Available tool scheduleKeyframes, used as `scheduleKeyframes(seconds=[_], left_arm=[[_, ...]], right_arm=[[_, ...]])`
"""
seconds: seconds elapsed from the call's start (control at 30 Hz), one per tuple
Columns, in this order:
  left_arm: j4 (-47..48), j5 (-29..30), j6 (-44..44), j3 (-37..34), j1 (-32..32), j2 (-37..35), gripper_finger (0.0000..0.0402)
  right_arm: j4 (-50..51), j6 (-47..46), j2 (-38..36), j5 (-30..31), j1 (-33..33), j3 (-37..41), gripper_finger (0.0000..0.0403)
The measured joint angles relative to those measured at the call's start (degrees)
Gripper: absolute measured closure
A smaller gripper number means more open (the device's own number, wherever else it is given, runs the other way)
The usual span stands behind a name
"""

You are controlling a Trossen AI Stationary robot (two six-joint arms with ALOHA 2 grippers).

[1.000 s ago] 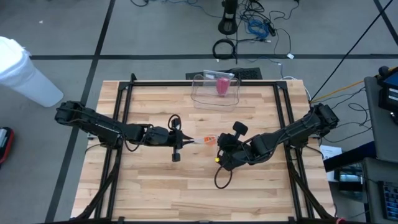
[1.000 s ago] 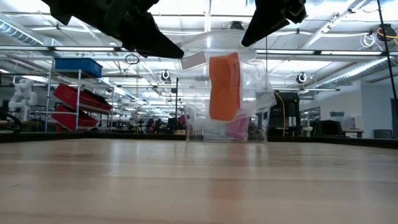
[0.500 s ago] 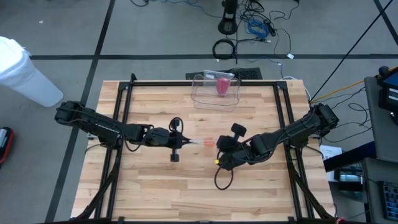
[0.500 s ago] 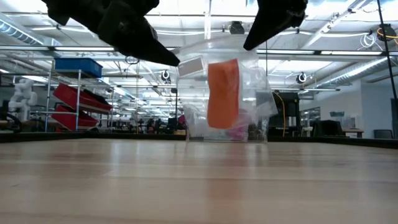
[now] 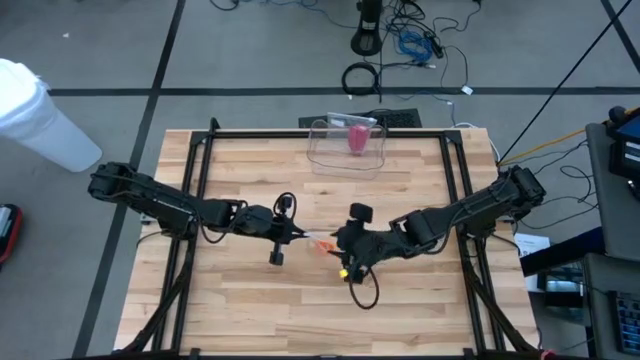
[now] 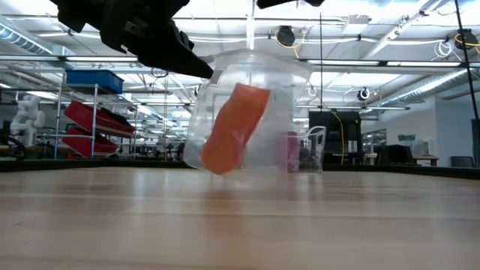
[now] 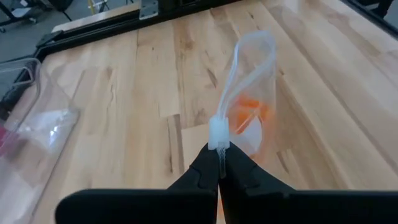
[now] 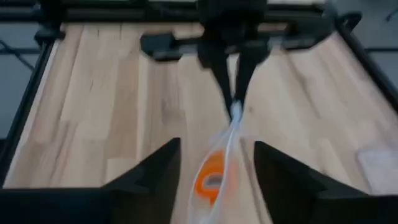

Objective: Roll bandage
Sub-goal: Put the orange bandage into the zip bag, then close the zip bag

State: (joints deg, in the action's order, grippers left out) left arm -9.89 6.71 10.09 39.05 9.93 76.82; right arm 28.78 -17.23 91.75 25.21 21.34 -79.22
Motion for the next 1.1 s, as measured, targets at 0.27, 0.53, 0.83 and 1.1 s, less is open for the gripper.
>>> scheduleKeyframes(seconds=[0.27, 0.53, 0.83, 1.1], left_arm=[[-0.2, -0.6, -5.3, 0.0, 0.0, 0.4, 0.0401], [0.2, -0.6, -6.8, 0.0, 0.0, 1.5, 0.0401], [0.1, -0.6, -6.8, 0.0, -0.1, 1.9, 0.0401], [0.2, -0.7, -6.8, 0.0, -0.1, 1.9, 0.0402]], right_arm=[[-4.7, 5.7, 5.1, -0.1, -4.0, 0.0, 0.0160], [-10.4, 12.6, 10.2, -0.8, -7.8, 0.0, 0.0192], [-12.2, 12.8, 13.2, -9.9, -10.9, 0.0, 0.0236], [-14.8, 14.6, 13.7, -10.5, -11.2, 0.0, 0.0293]])
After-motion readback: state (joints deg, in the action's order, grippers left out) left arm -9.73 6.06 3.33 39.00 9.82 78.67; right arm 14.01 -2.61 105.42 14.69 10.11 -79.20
